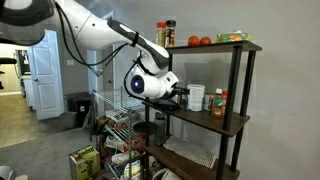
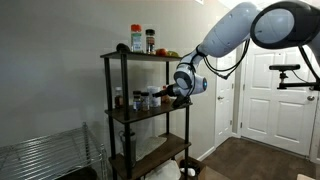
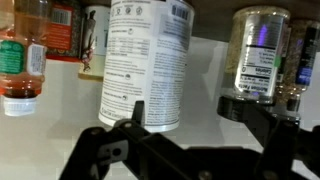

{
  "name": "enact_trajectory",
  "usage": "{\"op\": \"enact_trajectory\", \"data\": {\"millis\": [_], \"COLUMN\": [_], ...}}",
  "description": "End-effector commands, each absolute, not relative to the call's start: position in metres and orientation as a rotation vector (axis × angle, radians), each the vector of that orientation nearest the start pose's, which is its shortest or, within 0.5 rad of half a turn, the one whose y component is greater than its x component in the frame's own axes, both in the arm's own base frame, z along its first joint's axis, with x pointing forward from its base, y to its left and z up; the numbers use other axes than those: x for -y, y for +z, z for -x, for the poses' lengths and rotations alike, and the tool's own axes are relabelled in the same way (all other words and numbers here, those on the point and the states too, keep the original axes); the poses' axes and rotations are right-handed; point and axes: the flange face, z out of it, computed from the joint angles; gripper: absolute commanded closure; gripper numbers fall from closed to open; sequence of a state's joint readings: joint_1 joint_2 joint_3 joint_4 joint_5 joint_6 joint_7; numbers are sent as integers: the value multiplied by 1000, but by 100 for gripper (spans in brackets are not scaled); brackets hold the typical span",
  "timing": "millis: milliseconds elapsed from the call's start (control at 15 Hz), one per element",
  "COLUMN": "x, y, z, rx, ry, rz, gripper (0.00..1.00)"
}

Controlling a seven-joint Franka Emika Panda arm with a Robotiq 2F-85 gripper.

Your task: Pick up the spice bottle to the immediate left of the the white can on the second shelf and put it on the top shelf

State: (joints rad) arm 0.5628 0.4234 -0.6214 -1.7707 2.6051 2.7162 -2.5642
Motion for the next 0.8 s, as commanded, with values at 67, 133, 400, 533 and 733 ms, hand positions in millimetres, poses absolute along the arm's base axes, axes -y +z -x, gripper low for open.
{"op": "enact_trajectory", "data": {"millis": [67, 133, 400, 533, 733], "x": [2, -1, -18, -25, -29], "y": [377, 377, 378, 380, 382], "z": [-660, -662, -669, -674, -682], "rx": [392, 402, 438, 452, 465], "ry": [-1961, -1964, -1970, -1976, -1989], "rz": [2390, 2384, 2352, 2342, 2335], "gripper": [0, 0, 0, 0, 0]}}
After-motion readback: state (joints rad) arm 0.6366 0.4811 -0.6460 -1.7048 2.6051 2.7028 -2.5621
